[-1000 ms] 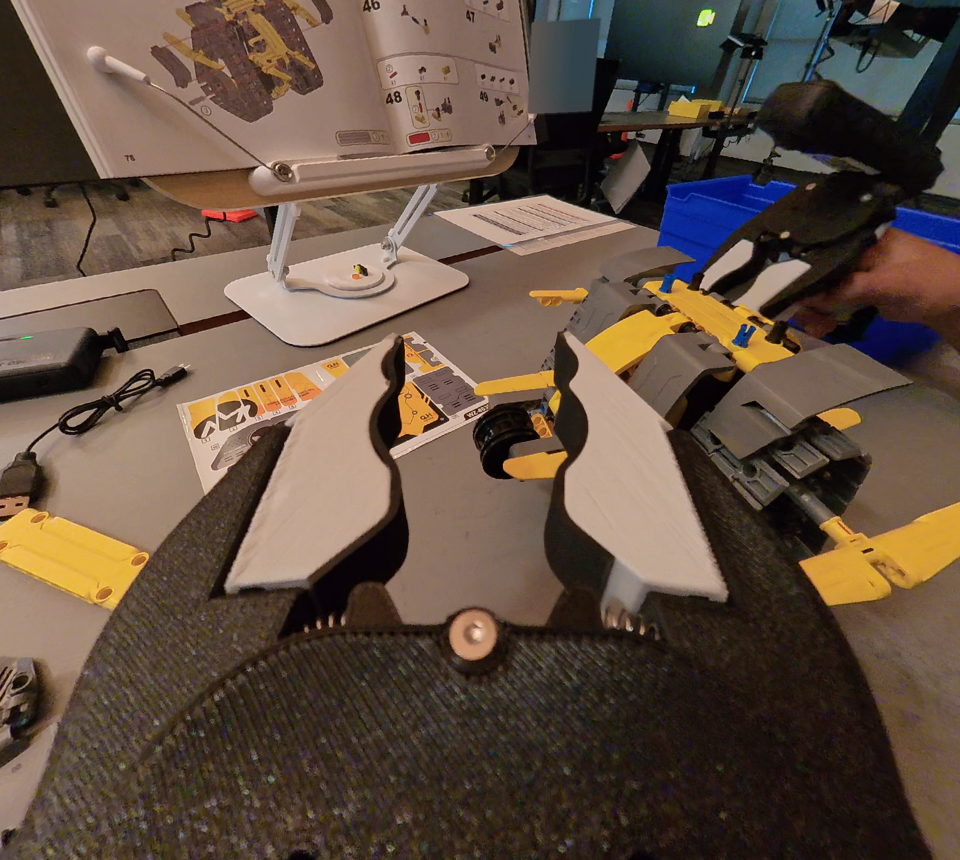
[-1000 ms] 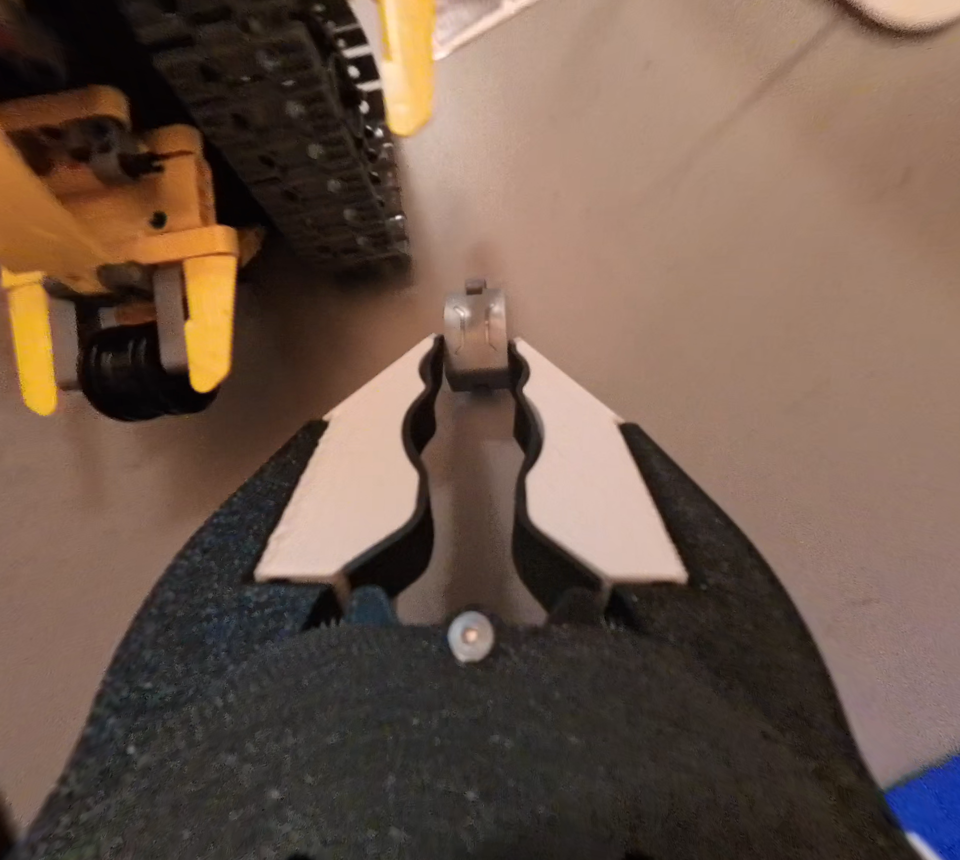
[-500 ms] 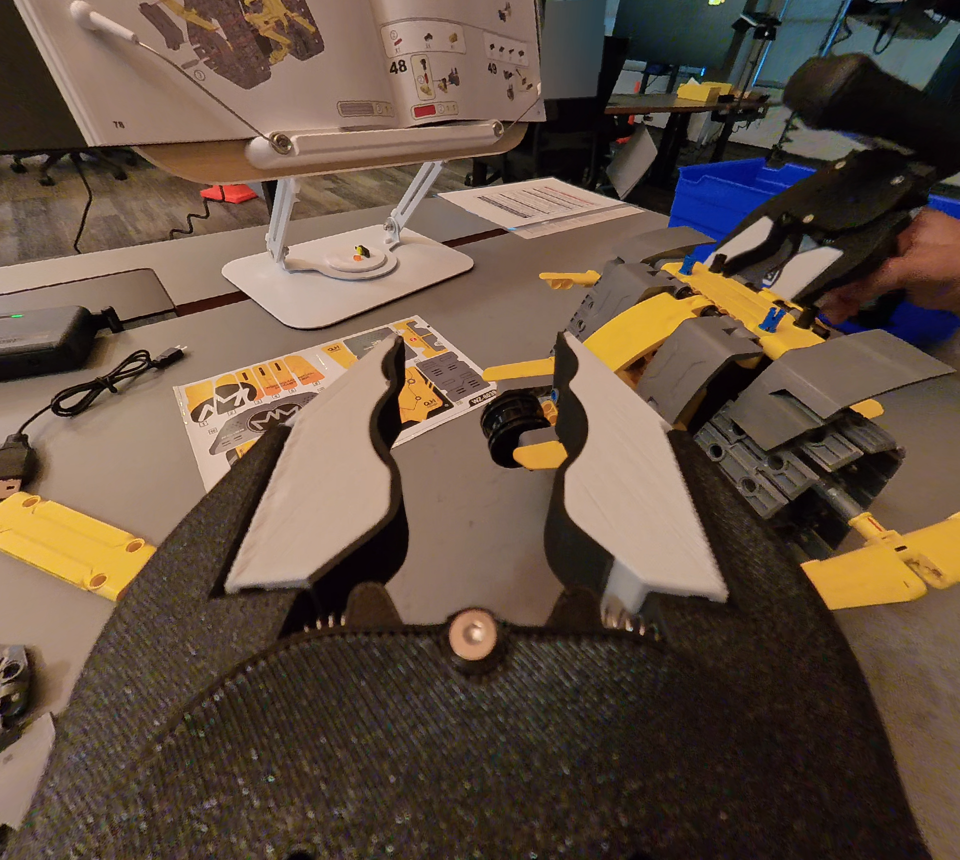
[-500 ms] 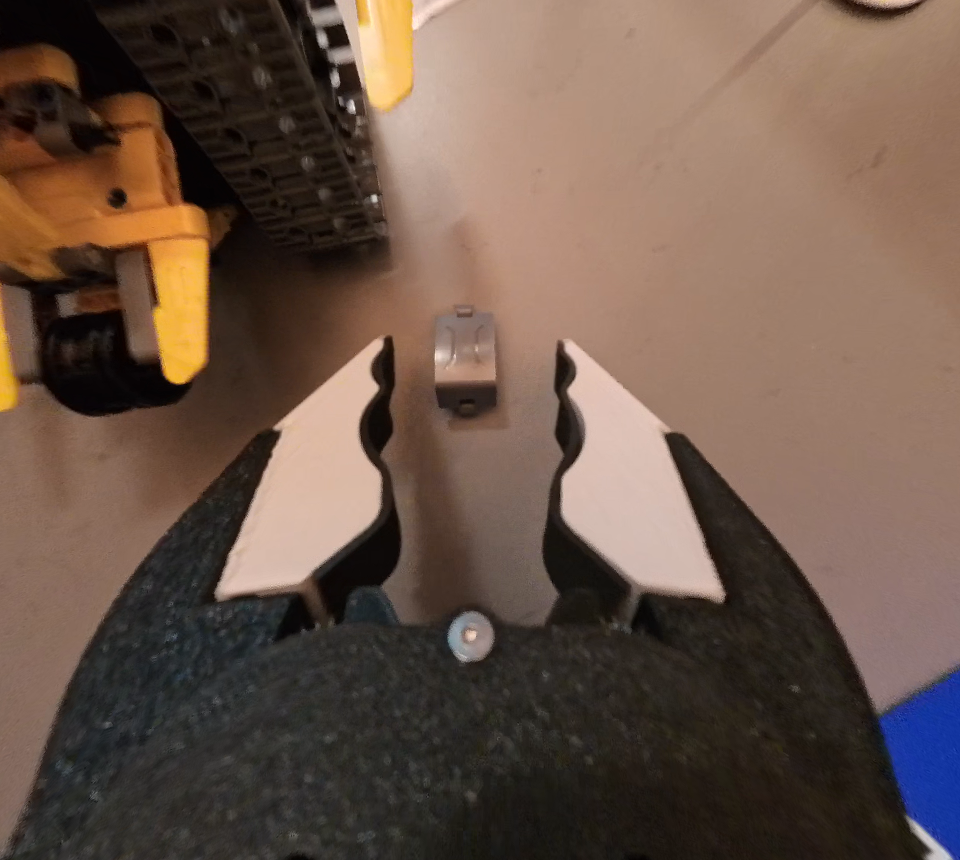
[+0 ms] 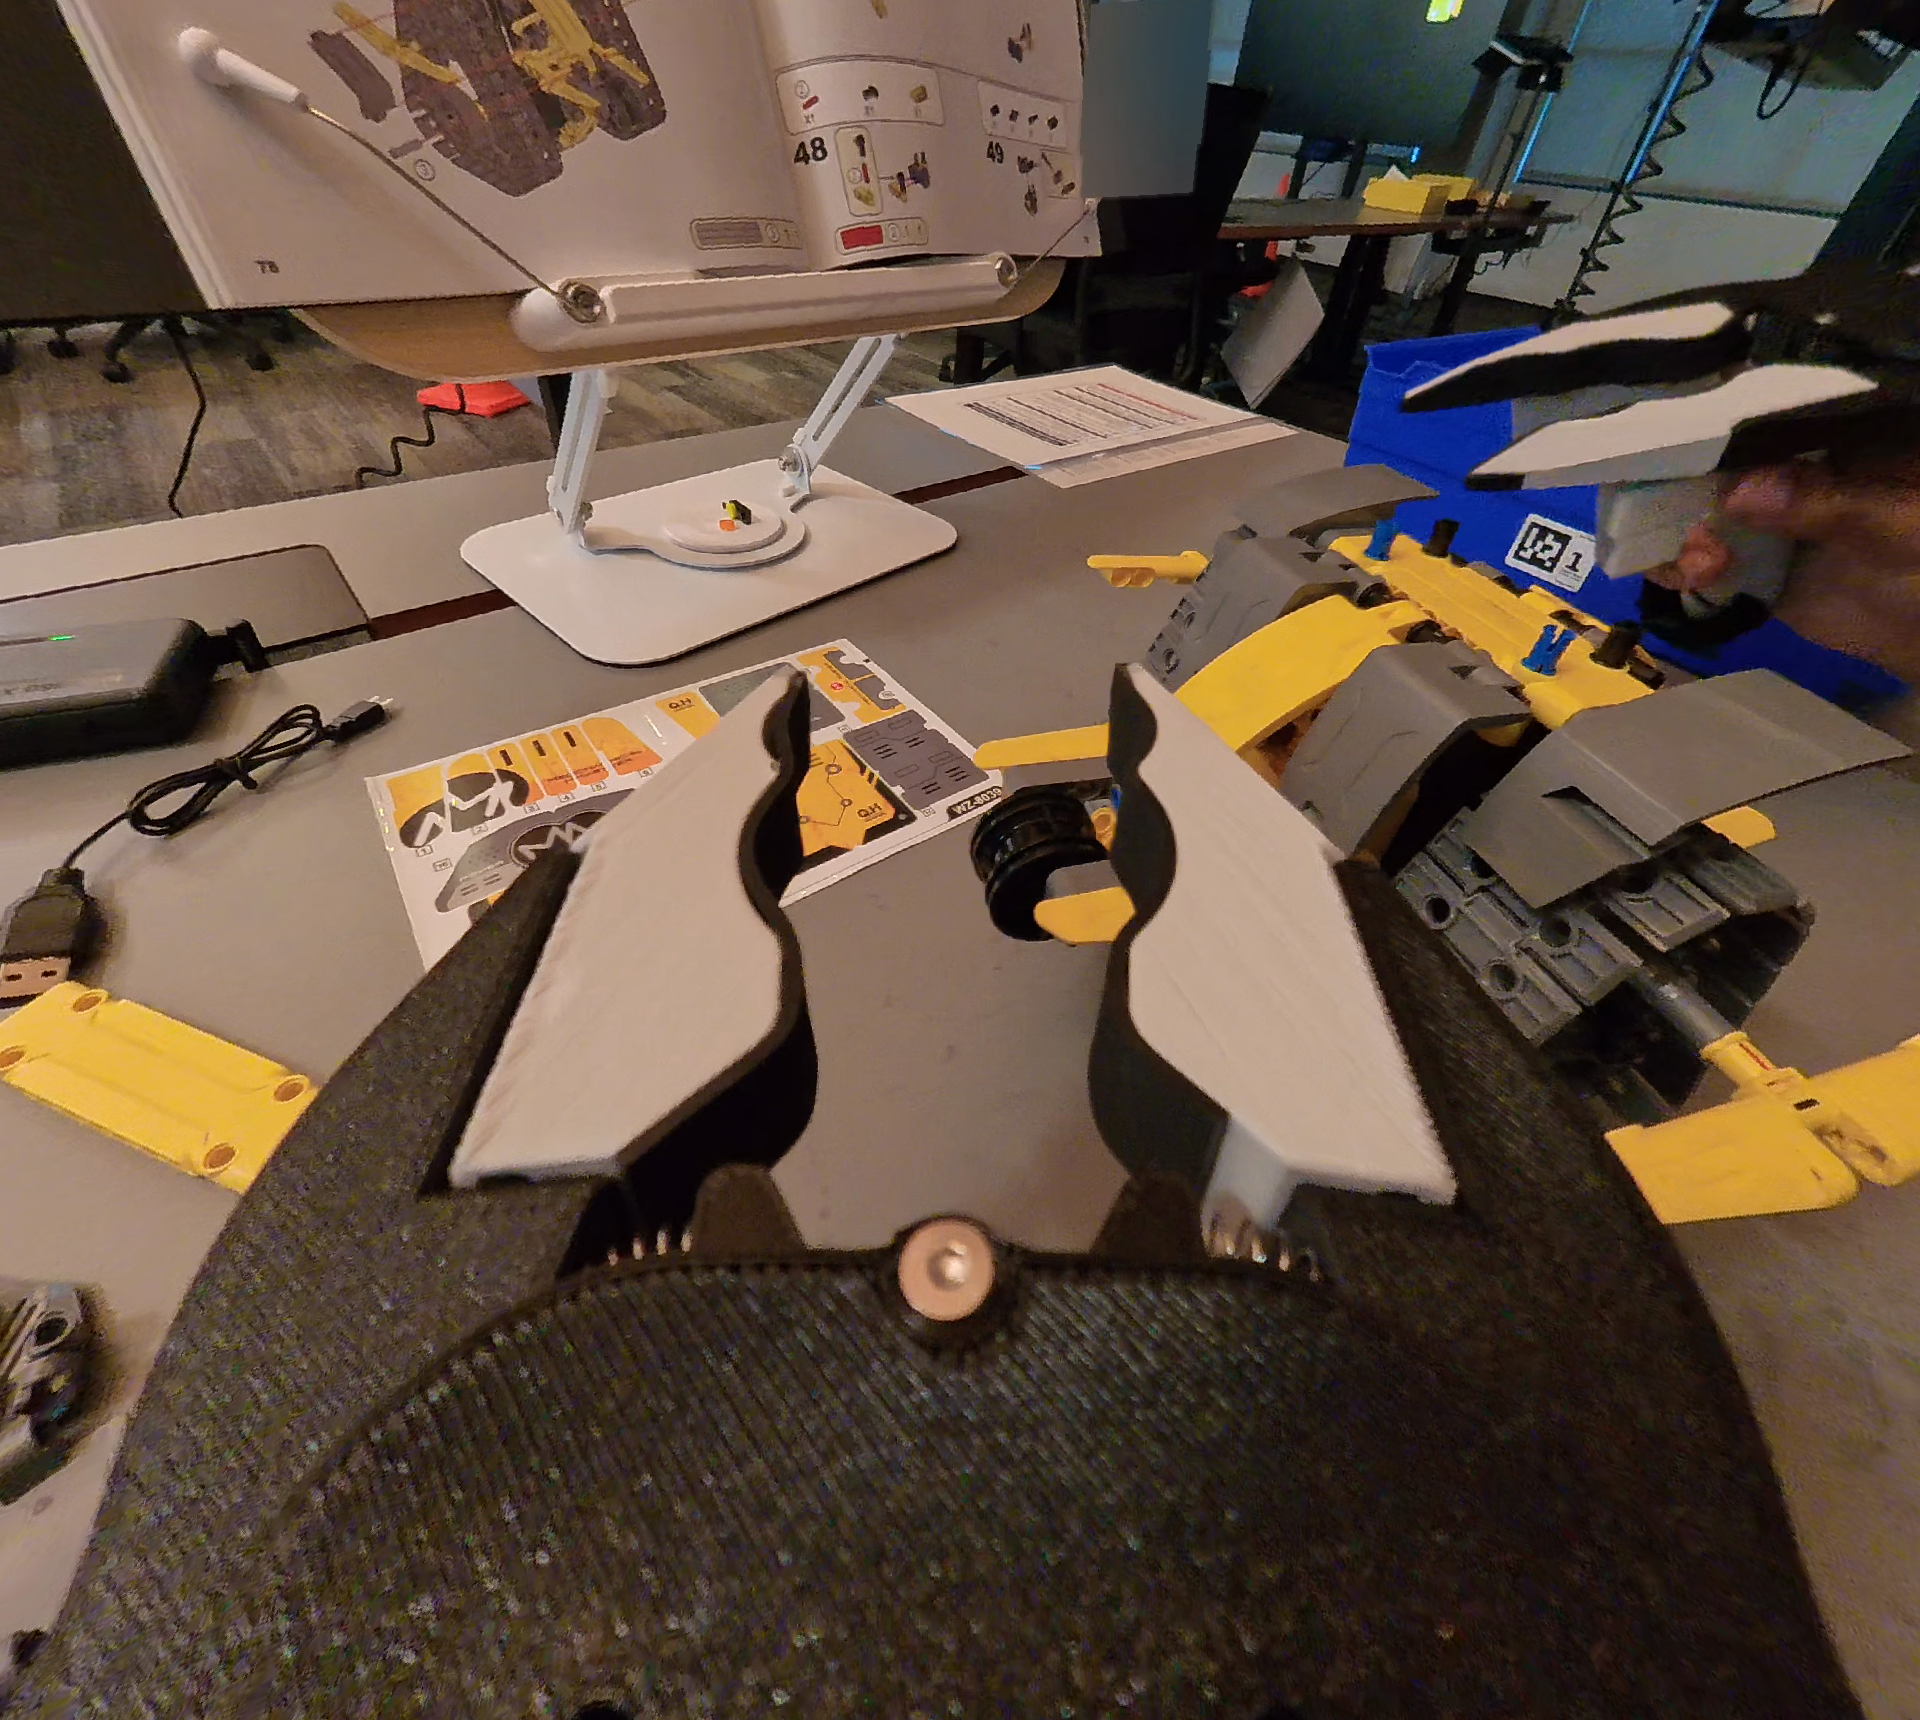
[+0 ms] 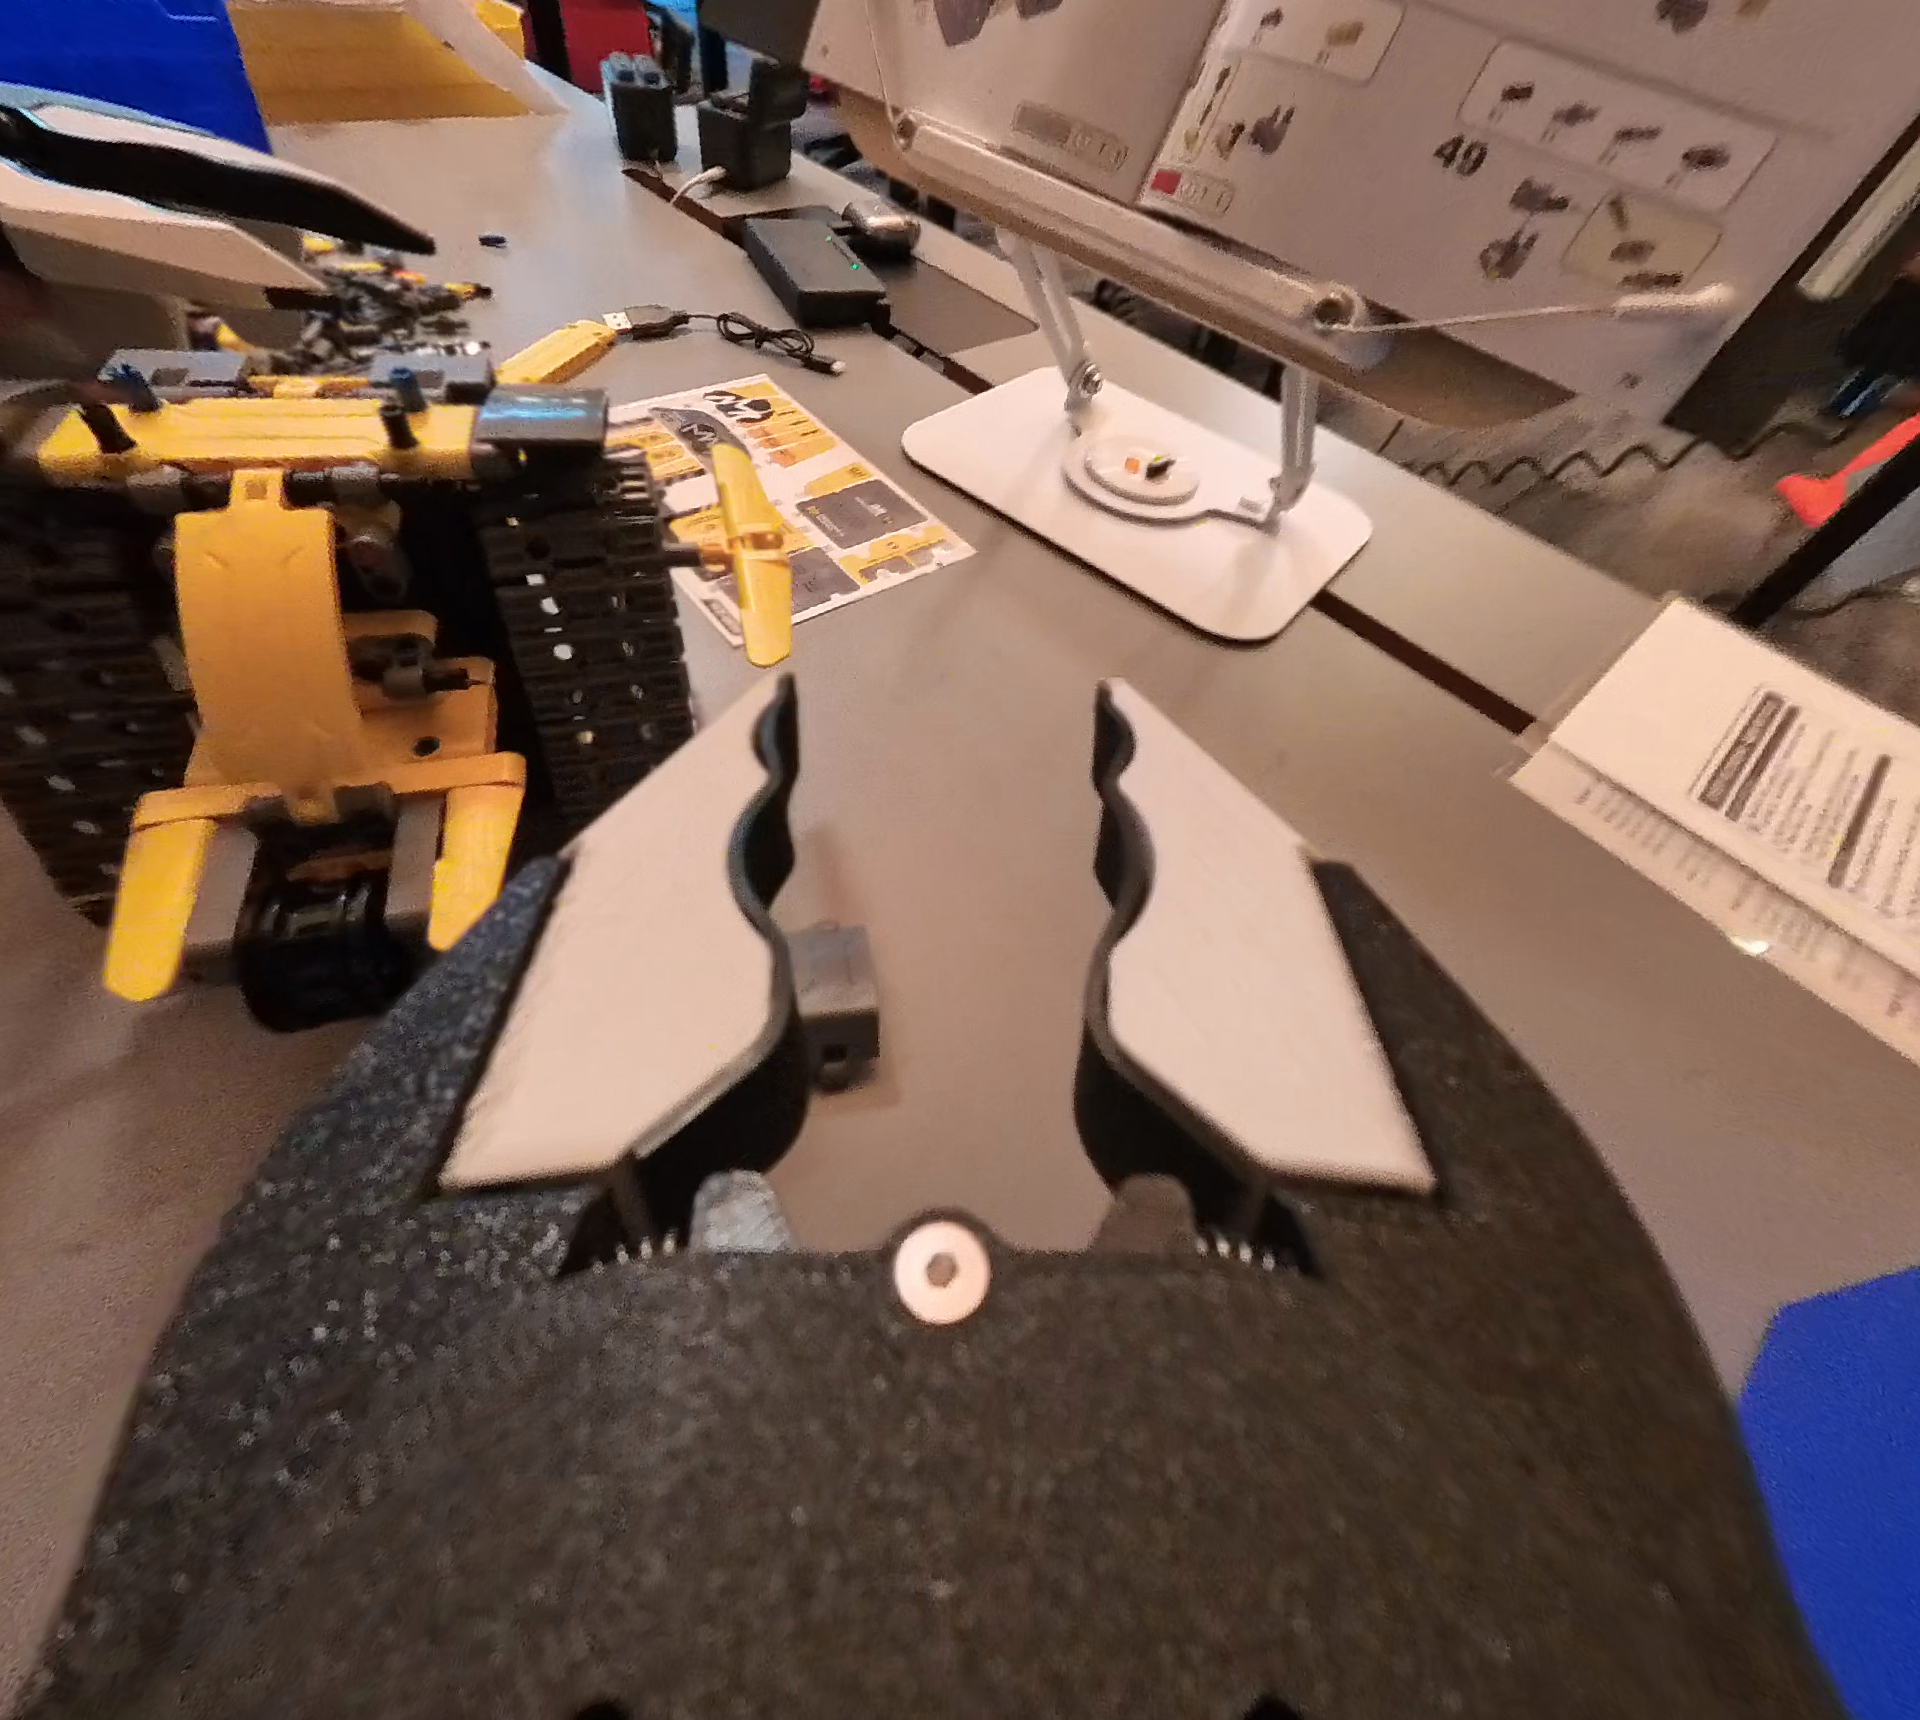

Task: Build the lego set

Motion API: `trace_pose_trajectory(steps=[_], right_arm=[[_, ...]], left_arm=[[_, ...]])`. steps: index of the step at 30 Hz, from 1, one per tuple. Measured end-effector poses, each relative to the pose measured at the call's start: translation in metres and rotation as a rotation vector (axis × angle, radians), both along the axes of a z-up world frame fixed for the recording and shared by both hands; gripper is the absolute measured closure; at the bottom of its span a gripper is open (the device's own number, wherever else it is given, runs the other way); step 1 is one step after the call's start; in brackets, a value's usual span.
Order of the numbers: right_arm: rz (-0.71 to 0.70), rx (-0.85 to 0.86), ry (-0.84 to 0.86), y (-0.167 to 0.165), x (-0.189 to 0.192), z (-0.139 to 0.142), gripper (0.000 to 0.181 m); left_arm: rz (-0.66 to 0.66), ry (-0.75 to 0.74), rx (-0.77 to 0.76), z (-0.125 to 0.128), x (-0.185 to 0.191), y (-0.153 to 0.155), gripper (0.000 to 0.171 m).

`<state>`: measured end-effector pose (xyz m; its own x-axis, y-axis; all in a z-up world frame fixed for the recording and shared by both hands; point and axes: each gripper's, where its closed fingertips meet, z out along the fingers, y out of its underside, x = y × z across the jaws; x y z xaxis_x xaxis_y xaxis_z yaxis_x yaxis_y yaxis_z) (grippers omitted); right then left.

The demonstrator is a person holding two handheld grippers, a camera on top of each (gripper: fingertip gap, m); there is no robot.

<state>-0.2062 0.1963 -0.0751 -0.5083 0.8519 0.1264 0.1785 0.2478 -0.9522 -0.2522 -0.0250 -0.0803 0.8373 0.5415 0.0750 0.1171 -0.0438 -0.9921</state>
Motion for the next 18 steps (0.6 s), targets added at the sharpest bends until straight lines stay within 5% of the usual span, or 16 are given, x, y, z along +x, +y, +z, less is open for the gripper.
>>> trace_pose_trajectory(steps=[9, 18], right_arm=[[-0.023, -0.118, 0.138, 0.003, -0.007, 0.009, 0.139], [0.007, -0.188, -0.014, 0.006, -0.010, -0.014, 0.167]], left_arm=[[-0.004, -0.020, 0.008, -0.001, 0.000, 0.001, 0.113], [0.010, -0.069, 0.022, -0.002, -0.003, -0.003, 0.110]])
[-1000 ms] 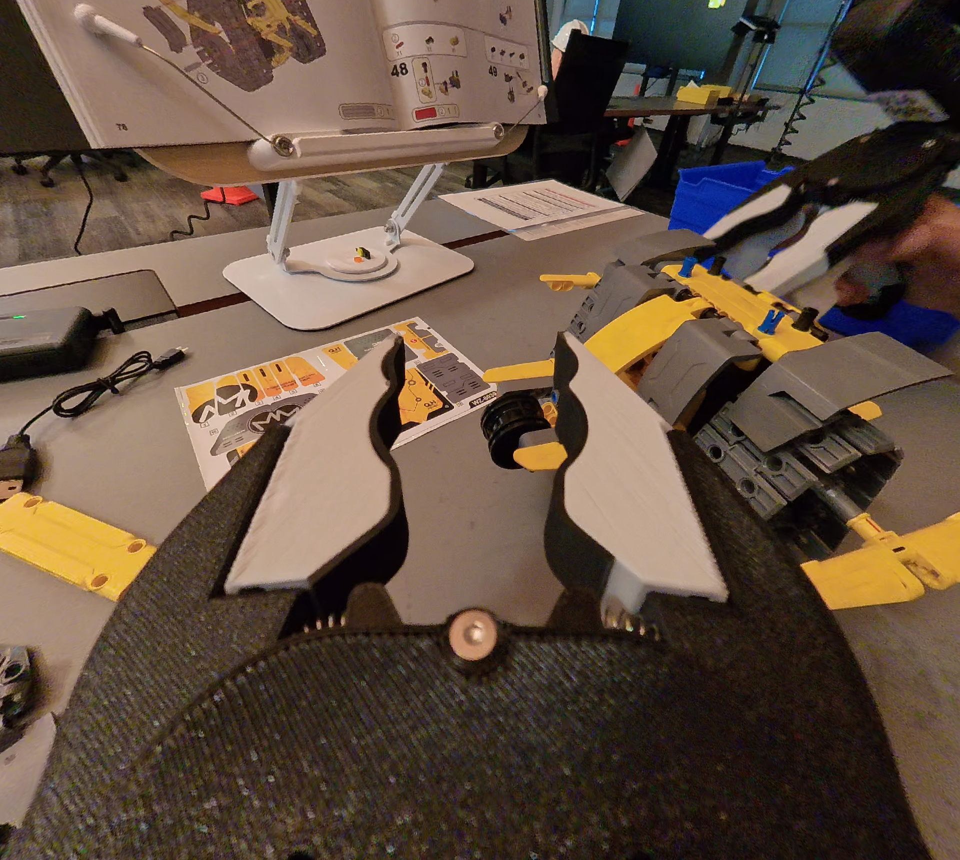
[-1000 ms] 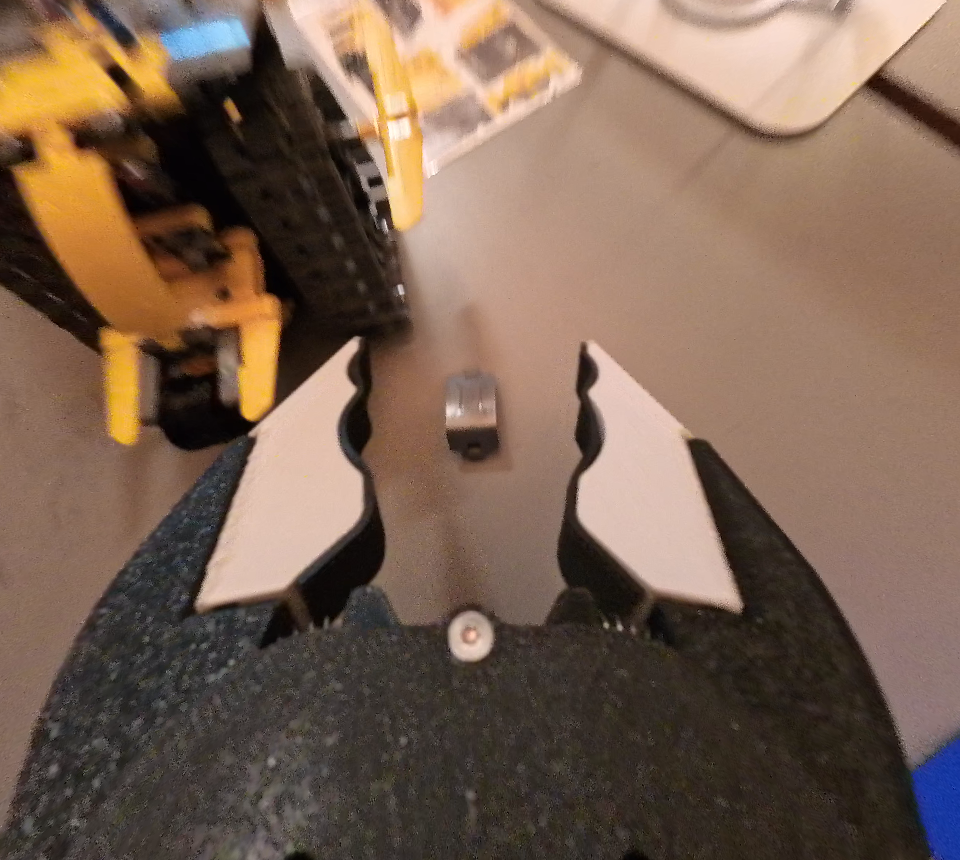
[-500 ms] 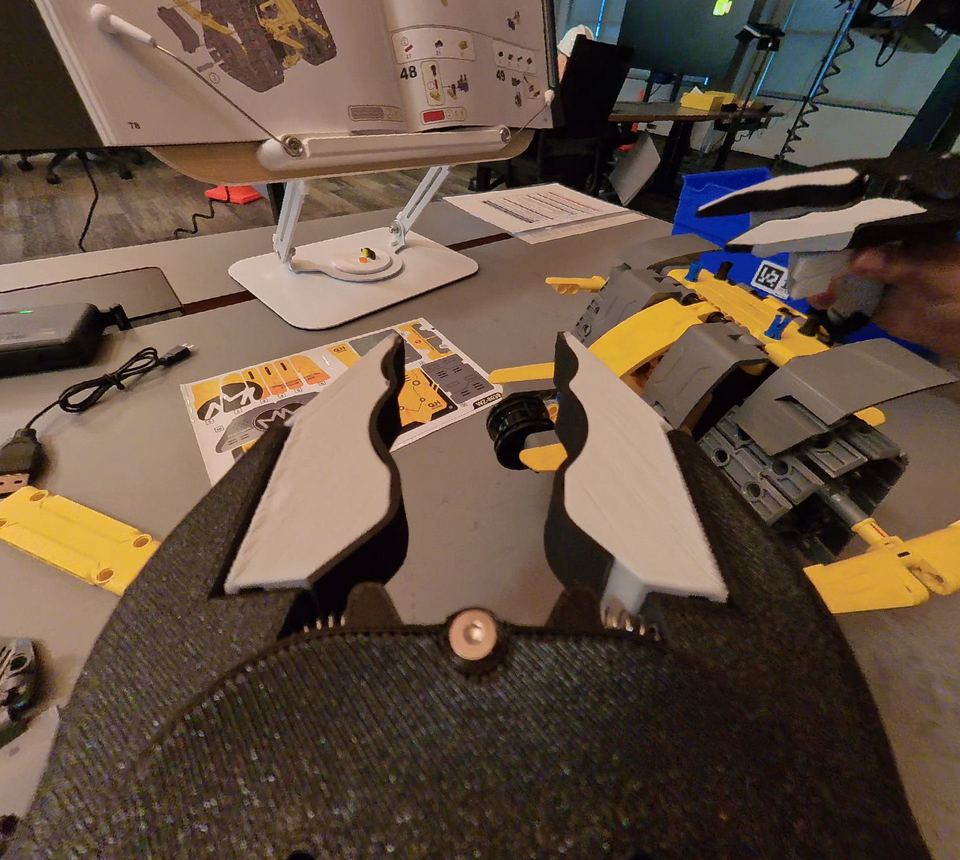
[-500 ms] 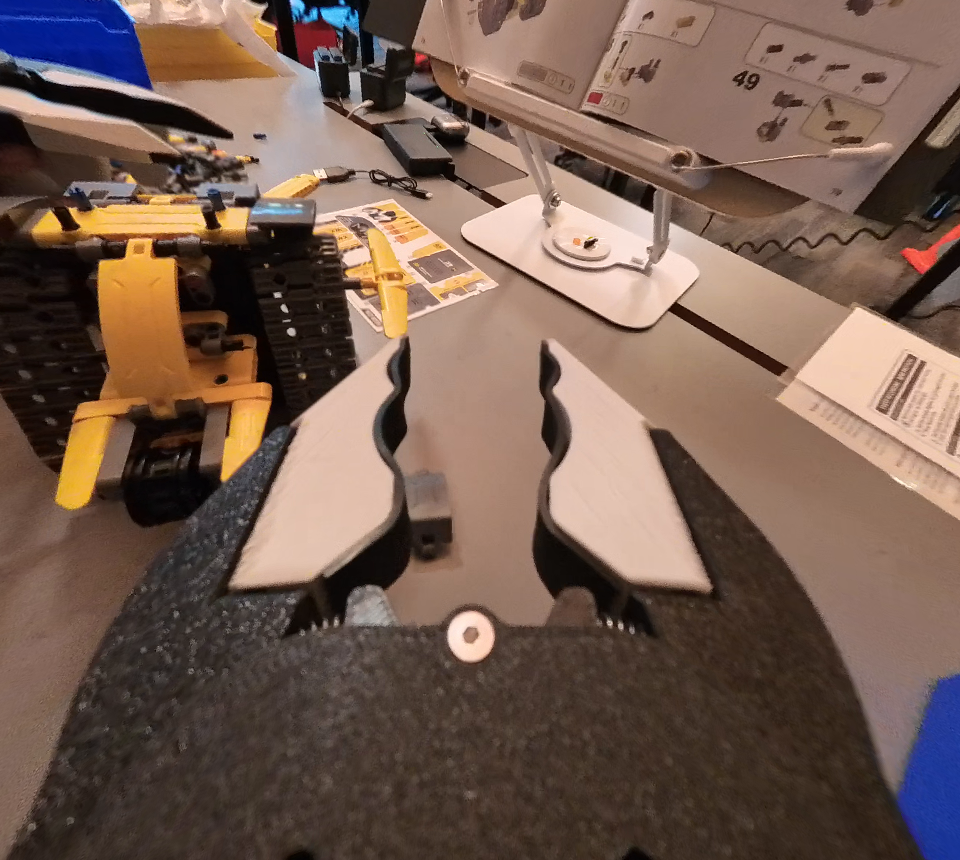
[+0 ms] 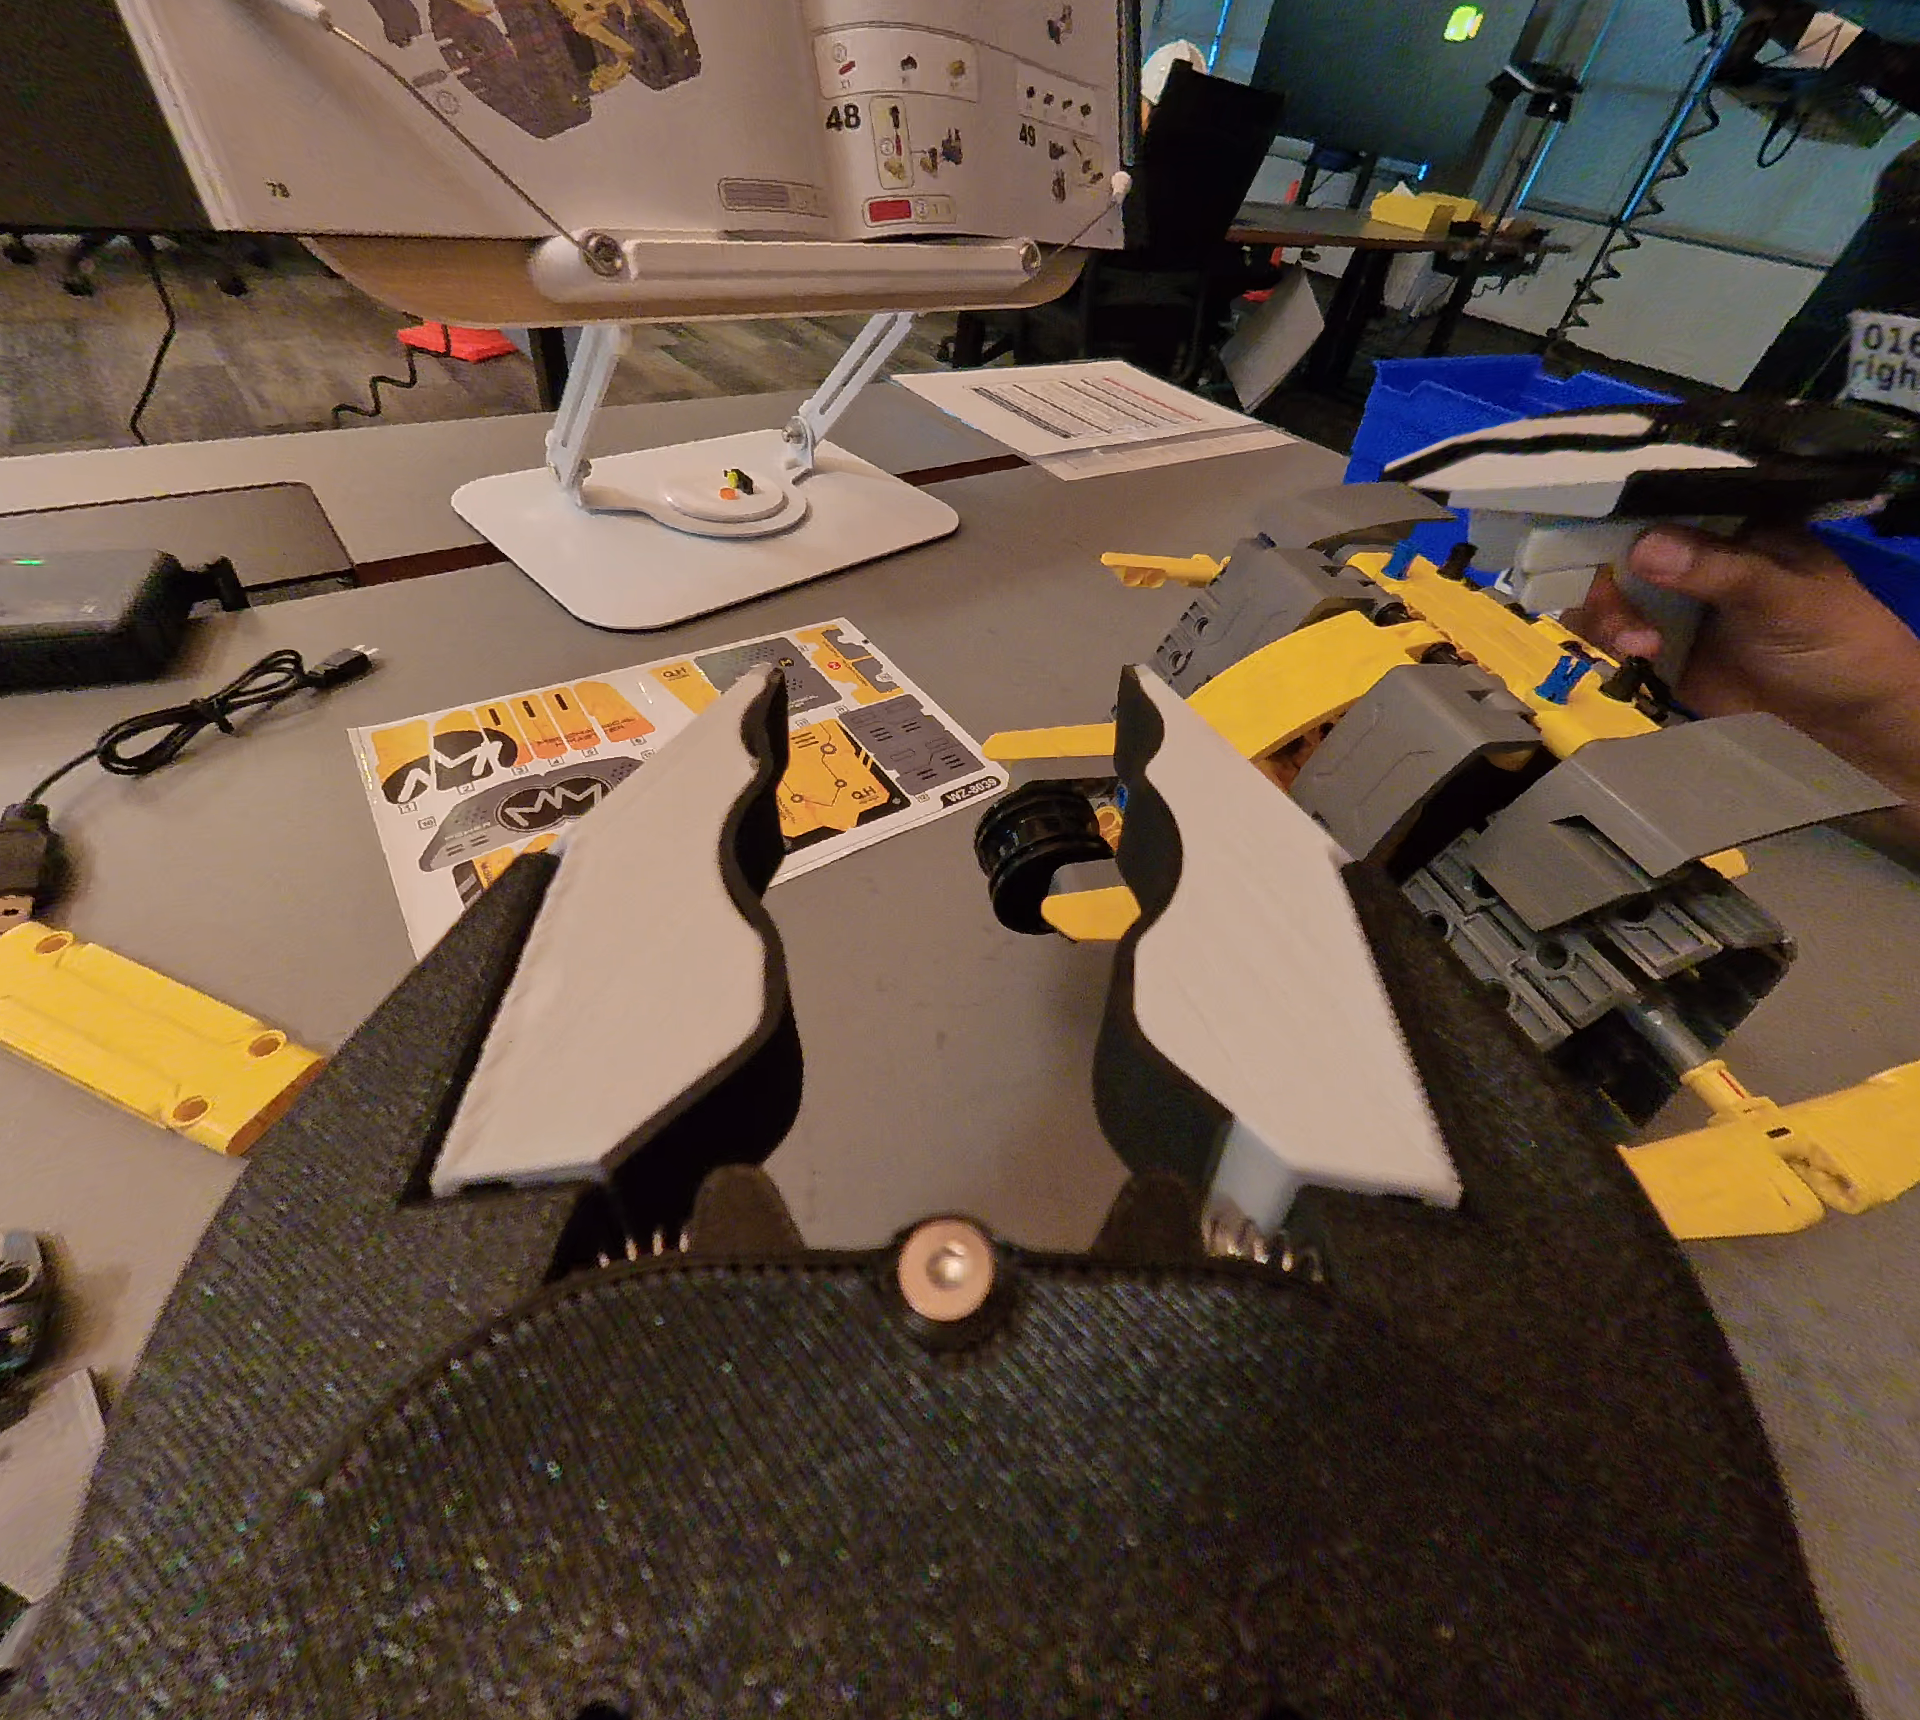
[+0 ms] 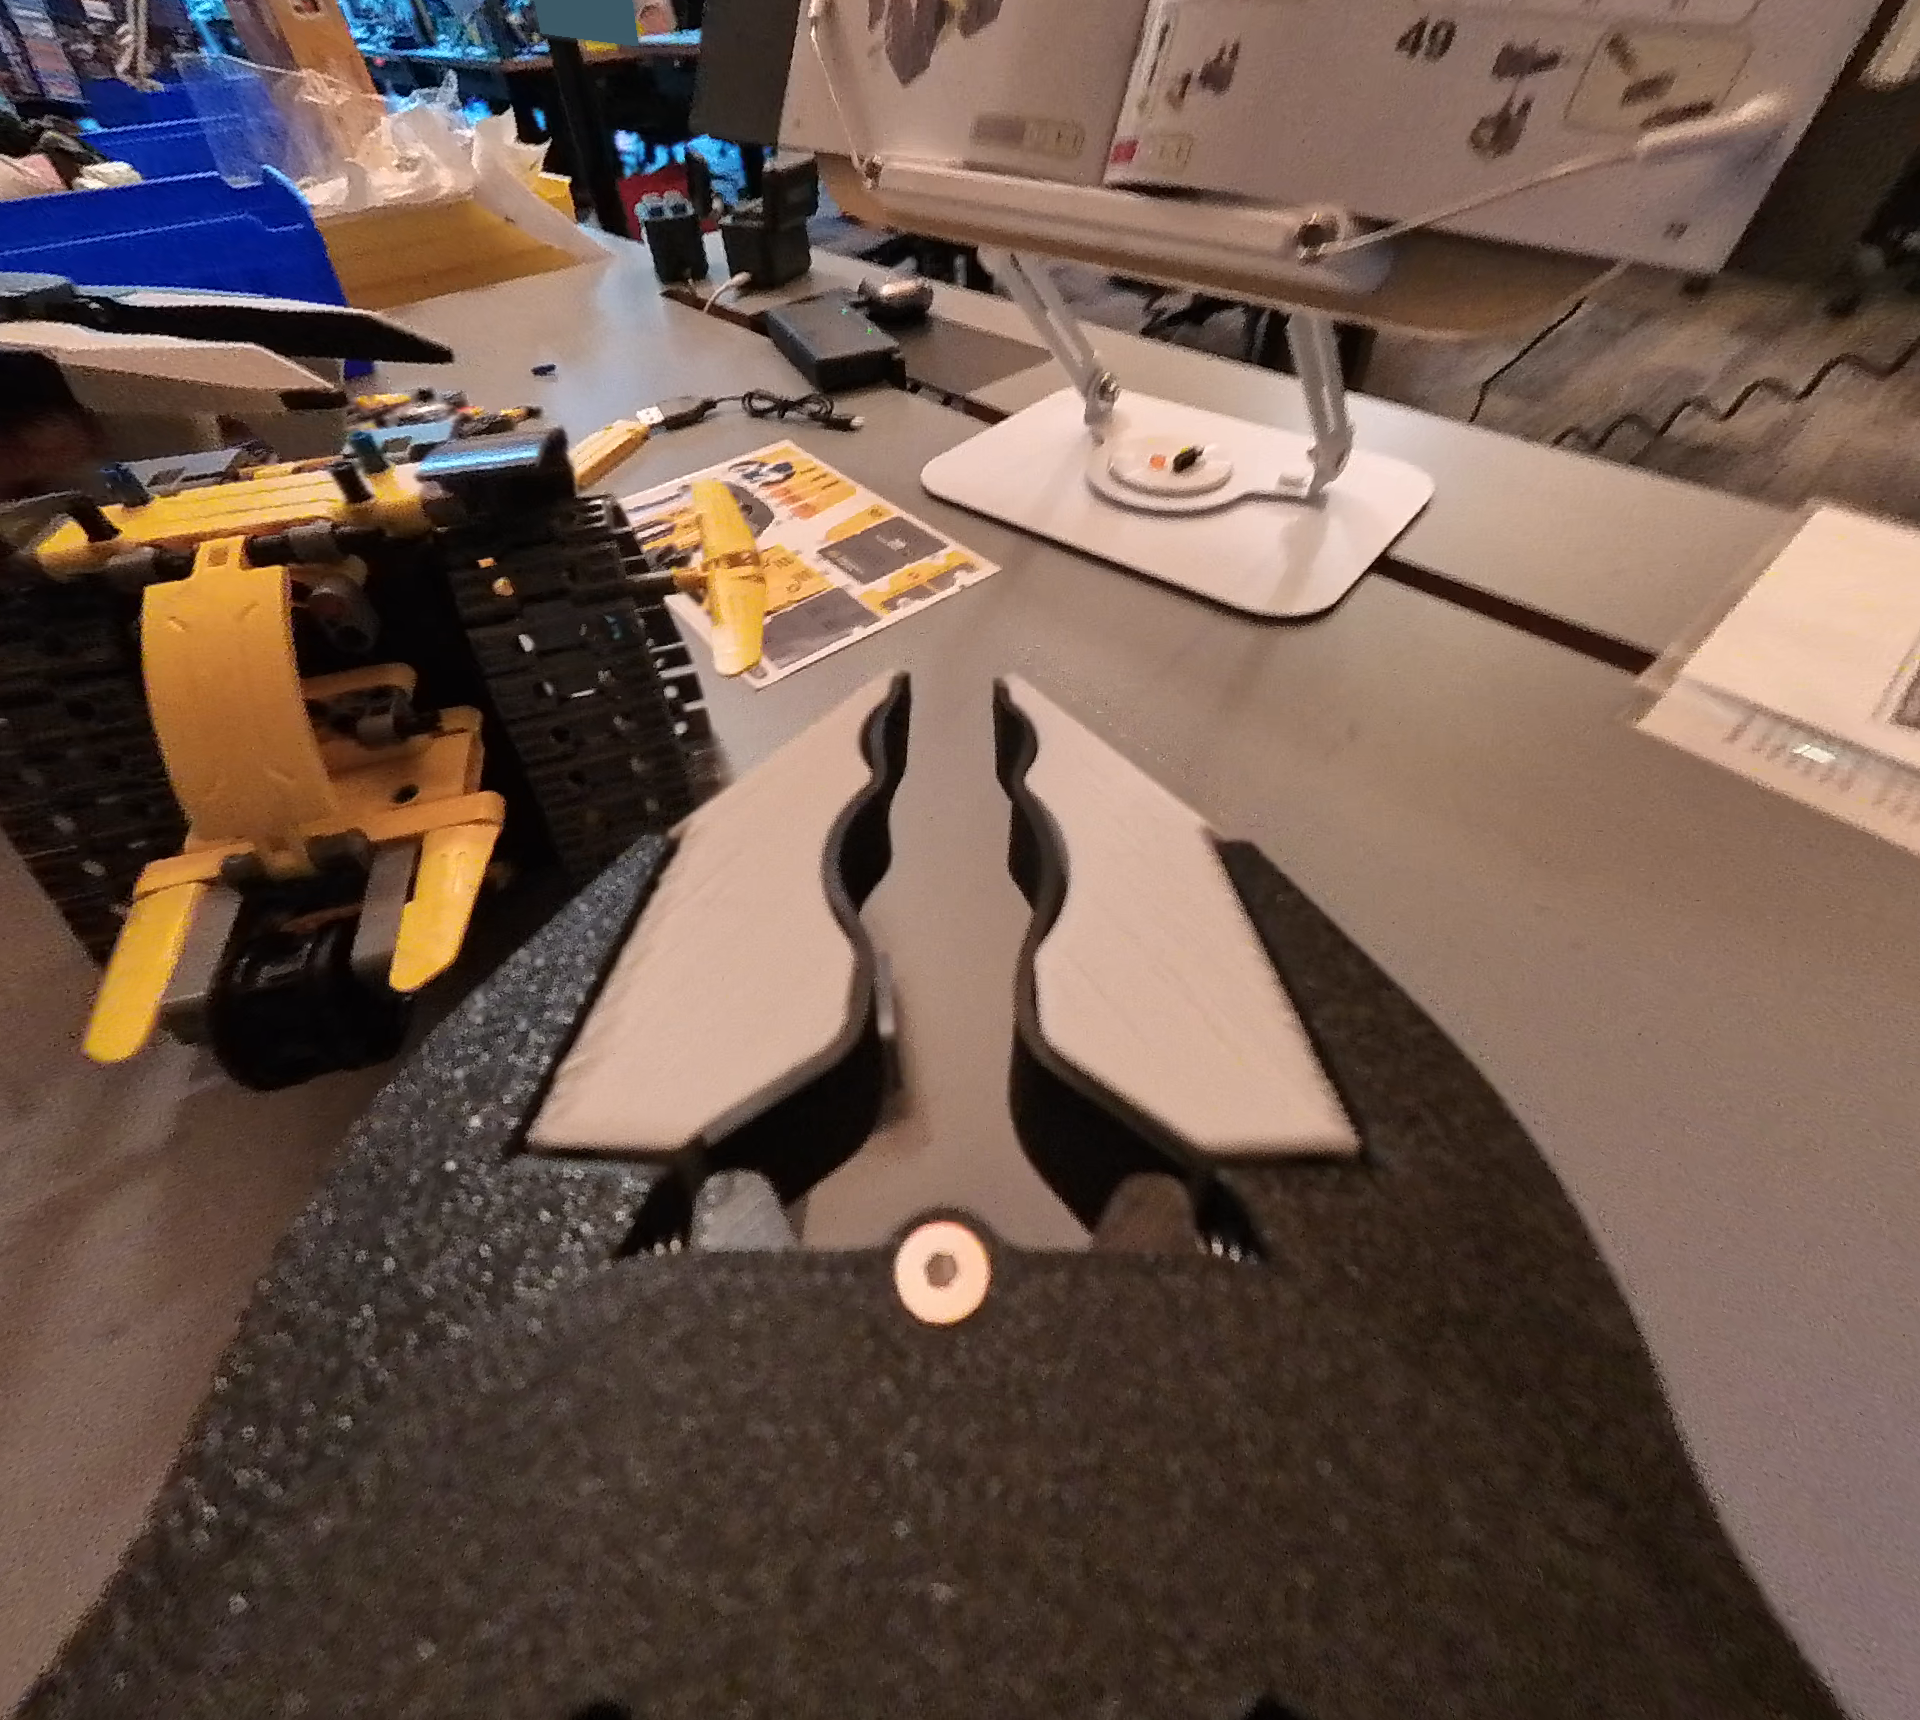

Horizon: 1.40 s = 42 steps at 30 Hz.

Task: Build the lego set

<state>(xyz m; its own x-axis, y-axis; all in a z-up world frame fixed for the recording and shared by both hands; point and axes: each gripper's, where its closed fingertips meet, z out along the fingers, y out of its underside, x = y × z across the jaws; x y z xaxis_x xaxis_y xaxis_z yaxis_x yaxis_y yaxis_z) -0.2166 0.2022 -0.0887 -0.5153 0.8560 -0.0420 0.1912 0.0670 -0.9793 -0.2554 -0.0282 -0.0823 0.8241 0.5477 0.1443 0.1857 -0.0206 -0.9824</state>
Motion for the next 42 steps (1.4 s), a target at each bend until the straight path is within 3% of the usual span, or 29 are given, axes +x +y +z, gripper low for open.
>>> trace_pose_trajectory(steps=[6, 30, 33, 37, 39, 42], right_arm=[[0.033, -0.090, -0.090, -0.003, 0.000, -0.008, 0.161], [0.084, -0.041, -0.094, -0.009, 0.003, -0.018, 0.152], [0.085, -0.035, -0.085, -0.010, 0.003, -0.016, 0.152], [0.071, -0.008, -0.068, -0.007, 0.003, -0.014, 0.152], [0.058, 0.005, -0.055, -0.003, 0.002, -0.013, 0.152], [0.045, -0.004, -0.049, 0.001, 0.002, -0.011, 0.152]], left_arm=[[0.004, 0.003, -0.008, -0.001, -0.002, -0.001, 0.110], [0.029, 0.018, -0.028, -0.002, -0.007, -0.004, 0.111], [0.146, 0.074, -0.044, 0.020, -0.022, -0.037, 0.116], [0.459, 0.150, 0.125, 0.072, -0.048, -0.142, 0.146], [0.583, 0.116, 0.175, 0.082, -0.052, -0.191, 0.165], [0.645, 0.046, 0.071, 0.070, -0.049, -0.231, 0.161]])
